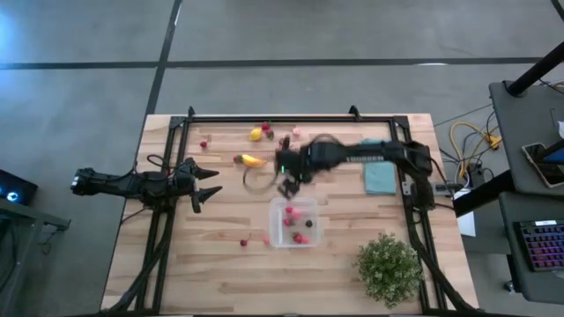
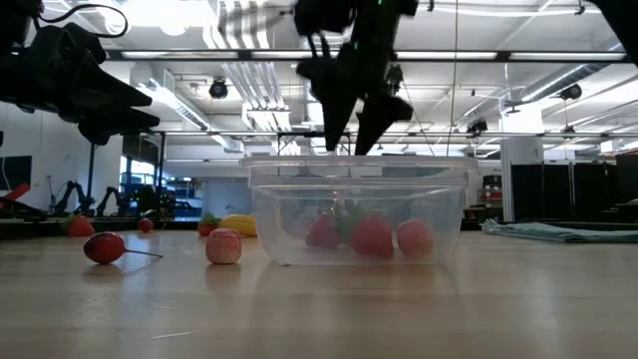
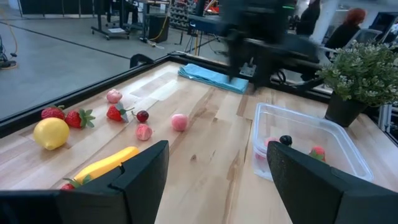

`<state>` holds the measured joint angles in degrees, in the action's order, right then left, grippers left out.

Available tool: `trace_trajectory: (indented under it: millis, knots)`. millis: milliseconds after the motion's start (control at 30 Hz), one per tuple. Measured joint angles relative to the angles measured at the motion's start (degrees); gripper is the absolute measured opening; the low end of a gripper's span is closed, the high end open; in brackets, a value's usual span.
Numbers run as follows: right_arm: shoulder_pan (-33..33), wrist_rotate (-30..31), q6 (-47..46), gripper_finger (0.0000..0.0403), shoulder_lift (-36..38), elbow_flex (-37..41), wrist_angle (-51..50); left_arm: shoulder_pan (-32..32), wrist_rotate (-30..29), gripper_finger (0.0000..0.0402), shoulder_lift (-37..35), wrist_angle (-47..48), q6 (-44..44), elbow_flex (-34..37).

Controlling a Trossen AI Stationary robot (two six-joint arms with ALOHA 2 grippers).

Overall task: Pick and placing Produce into tupperware
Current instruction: Put the pink peach into the transparent bin

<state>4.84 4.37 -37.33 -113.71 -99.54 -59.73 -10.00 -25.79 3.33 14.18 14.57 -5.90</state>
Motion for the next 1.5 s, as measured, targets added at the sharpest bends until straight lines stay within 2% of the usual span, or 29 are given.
trace_trajectory:
  millis: [167, 367, 433, 533, 767, 1067, 1167, 1500]
  knots:
    - [7.5, -2.4, 8.17, 0.0262, -3.05, 0.16, 0.22, 0.0, -0.02, 0.0258, 0.0, 0.03, 0.0, -0.01]
    - [7.76, -2.88, 23.85, 0.0269, -5.88, -0.21, 0.54, 0.0, 0.0, 0.0258, 0.0, 0.0, 0.0, -0.01]
    - [7.91, -2.85, 26.41, 0.0269, -6.96, -0.21, 0.61, 0.0, -0.02, 0.0258, 0.0, 0.0, 0.0, 0.0]
    - [8.85, -3.34, 24.13, 0.027, -8.54, -0.74, 0.55, 0.0, 0.0, 0.0258, 0.0, 0.02, 0.0, 0.01]
    - [12.27, -4.69, 8.39, 0.0262, -12.14, -5.3, -0.02, 0.0, 0.0, 0.0258, 0.0, 0.02, 0.02, -0.01]
    - [11.86, -6.2, 7.31, 0.0262, -17.13, -11.35, -0.68, 0.0, 0.0, 0.0258, 0.04, 0.0, 0.0, 0.0]
    - [11.57, -3.93, 7.55, 0.0257, -19.3, -13.17, -2.25, 0.0, -0.02, 0.0258, 0.02, -0.05, 0.0, 0.01]
    - [11.52, -2.77, 7.53, 0.0246, -20.29, -13.77, -3.96, 0.0, -0.02, 0.0258, 0.0, 0.02, 0.0, -0.01]
